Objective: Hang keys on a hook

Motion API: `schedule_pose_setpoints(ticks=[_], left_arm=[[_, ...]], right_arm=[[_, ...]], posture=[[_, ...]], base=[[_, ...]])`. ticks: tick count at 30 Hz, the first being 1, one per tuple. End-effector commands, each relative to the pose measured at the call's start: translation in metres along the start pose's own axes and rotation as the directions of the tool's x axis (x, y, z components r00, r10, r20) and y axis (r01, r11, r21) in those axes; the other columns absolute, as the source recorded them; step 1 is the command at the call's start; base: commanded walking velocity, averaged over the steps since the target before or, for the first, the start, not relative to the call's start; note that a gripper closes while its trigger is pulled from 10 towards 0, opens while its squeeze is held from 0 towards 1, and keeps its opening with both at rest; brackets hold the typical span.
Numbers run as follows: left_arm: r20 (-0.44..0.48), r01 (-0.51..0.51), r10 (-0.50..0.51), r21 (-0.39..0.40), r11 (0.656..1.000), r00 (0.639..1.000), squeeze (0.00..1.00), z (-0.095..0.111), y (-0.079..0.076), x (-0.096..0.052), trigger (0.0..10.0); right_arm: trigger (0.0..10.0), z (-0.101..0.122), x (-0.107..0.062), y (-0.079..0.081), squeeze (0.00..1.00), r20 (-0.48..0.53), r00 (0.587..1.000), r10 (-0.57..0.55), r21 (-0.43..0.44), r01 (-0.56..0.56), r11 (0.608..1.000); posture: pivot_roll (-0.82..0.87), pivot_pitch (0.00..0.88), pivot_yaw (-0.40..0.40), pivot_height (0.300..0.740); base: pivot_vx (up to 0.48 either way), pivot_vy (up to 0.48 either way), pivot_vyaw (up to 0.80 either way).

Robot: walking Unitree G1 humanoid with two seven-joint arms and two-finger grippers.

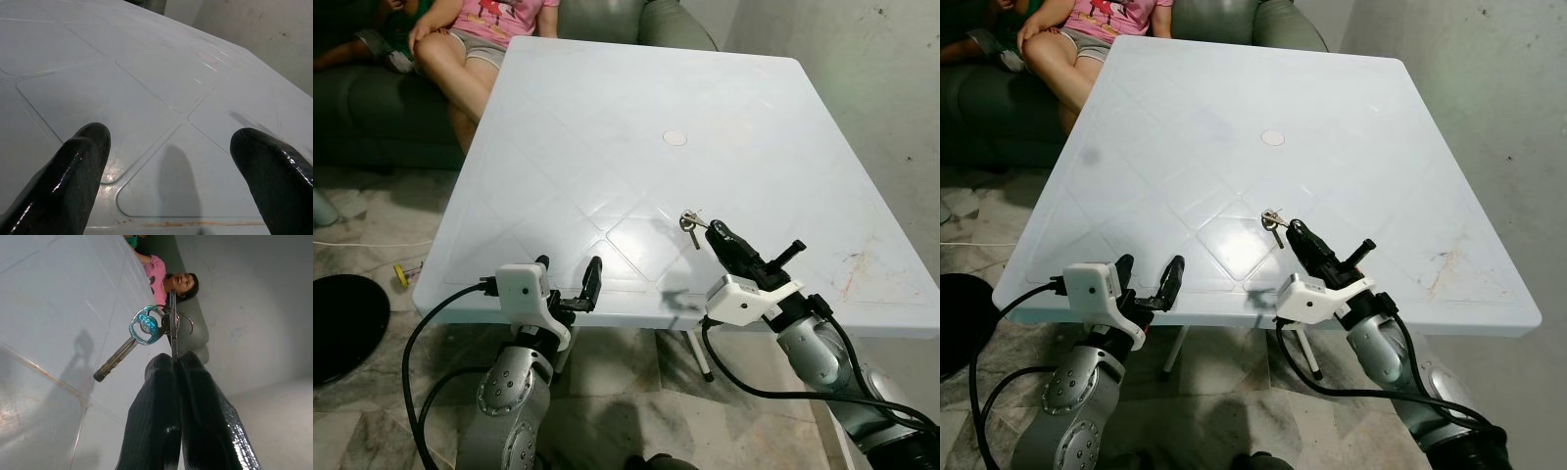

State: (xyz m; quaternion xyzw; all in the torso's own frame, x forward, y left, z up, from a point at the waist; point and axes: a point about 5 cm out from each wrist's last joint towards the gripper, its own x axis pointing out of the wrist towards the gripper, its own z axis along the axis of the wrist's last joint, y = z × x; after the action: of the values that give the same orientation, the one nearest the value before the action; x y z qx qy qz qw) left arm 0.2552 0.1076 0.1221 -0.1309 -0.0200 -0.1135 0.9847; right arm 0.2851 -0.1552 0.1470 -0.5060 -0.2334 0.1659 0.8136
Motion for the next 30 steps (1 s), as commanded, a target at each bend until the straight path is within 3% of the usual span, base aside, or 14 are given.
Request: schedule_pose_setpoints(ticks=[1,5,7,8,11,13,14,15,19,26,27,28,29,30], left_arm=[[0.005,-0.004,0.004,-0.036,0.999,1.0,0.0,-0.002,-0.006,0.002,10.0],[0.012,-0.012,0.012,-0.041,0.999,1.0,0.0,0.0,-0.006,0.003,10.0],[0.024,-0.029,0.03,-0.052,0.998,0.999,0.0,0.002,-0.004,0.004,10.0],[0.031,-0.039,0.041,-0.054,0.998,0.999,0.0,0.003,-0.002,0.005,10.0],[0.044,-0.073,0.076,-0.06,0.996,0.996,0.0,0.007,0.003,0.008,10.0],[0.049,-0.082,0.085,-0.061,0.995,0.995,0.0,0.009,0.005,0.009,10.0],[0.061,-0.094,0.097,-0.046,0.994,0.993,0.0,0.012,0.01,0.012,10.0],[0.061,-0.094,0.097,-0.046,0.994,0.993,0.0,0.012,0.01,0.012,10.0],[0.091,-0.117,0.122,-0.062,0.991,0.988,0.0,0.024,0.024,0.018,10.0],[0.138,-0.13,0.133,-0.034,0.991,0.982,0.0,0.041,0.04,0.028,10.0],[0.138,-0.135,0.138,-0.032,0.99,0.981,0.0,0.042,0.042,0.03,10.0],[0.139,-0.142,0.144,-0.027,0.99,0.98,0.0,0.044,0.046,0.032,10.0],[0.139,-0.142,0.144,-0.027,0.99,0.98,0.0,0.044,0.046,0.032,10.0],[0.139,-0.142,0.144,-0.025,0.99,0.98,0.0,0.045,0.046,0.032,10.0]], right_arm=[[10.0,-0.004,0.0,-0.005,0.0,-0.05,0.997,-0.061,0.131,0.067,0.989],[10.0,-0.006,0.001,-0.003,0.0,-0.136,0.987,-0.085,0.393,0.132,0.91],[10.0,-0.004,0.002,0.001,0.0,-0.197,0.975,-0.1,0.651,0.206,0.731],[10.0,-0.003,0.002,0.001,0.0,-0.208,0.972,-0.106,0.703,0.224,0.675],[10.0,-0.001,0.003,0.002,0.0,-0.239,0.964,-0.119,0.794,0.264,0.547],[10.0,-0.002,0.003,0.002,0.0,-0.255,0.959,-0.125,0.813,0.283,0.508],[10.0,-0.003,0.002,0.0,0.0,-0.272,0.953,-0.134,0.85,0.303,0.43],[10.0,-0.003,0.002,0.0,0.0,-0.272,0.953,-0.134,0.85,0.303,0.43],[10.0,-0.002,-0.001,-0.009,0.0,-0.272,0.95,-0.155,0.903,0.307,0.301],[10.0,-0.007,-0.001,-0.022,0.0,-0.275,0.947,-0.168,0.869,0.32,0.378],[10.0,-0.006,0.0,-0.02,0.0,-0.249,0.959,-0.135,0.862,0.284,0.421],[10.0,-0.003,0.001,-0.017,0.0,-0.178,0.983,-0.04,0.815,0.17,0.553],[10.0,-0.003,0.001,-0.017,0.0,-0.178,0.983,-0.04,0.815,0.17,0.553],[10.0,-0.002,0.002,-0.017,0.0,-0.147,0.989,0.0,0.779,0.115,0.616]], posture=[[0.05,0.152,-0.11,0.732],[0.05,0.149,-0.111,0.732],[0.05,0.147,-0.109,0.732],[0.05,0.146,-0.108,0.732],[0.05,0.14,-0.105,0.732],[0.05,0.137,-0.103,0.732],[0.05,0.131,-0.1,0.732],[0.05,0.131,-0.1,0.732],[0.05,0.12,-0.094,0.732],[0.04,0.11,-0.077,0.732],[0.04,0.111,-0.076,0.732],[0.04,0.111,-0.076,0.732],[0.04,0.111,-0.076,0.732],[0.04,0.111,-0.076,0.732]], base=[[0.0,0.0,0.0],[0.0,0.0,0.0],[0.0,0.0,0.0],[0.0,0.0,0.0],[0.0,0.0,0.0],[0.0,0.0,0.0],[0.0,0.0,0.0],[0.0,0.0,0.0],[0.0,0.0,0.0],[0.0,0.0,0.0],[0.0,0.0,0.0],[0.0,0.0,0.0],[0.0,0.0,0.0],[0.0,0.0,0.0]])
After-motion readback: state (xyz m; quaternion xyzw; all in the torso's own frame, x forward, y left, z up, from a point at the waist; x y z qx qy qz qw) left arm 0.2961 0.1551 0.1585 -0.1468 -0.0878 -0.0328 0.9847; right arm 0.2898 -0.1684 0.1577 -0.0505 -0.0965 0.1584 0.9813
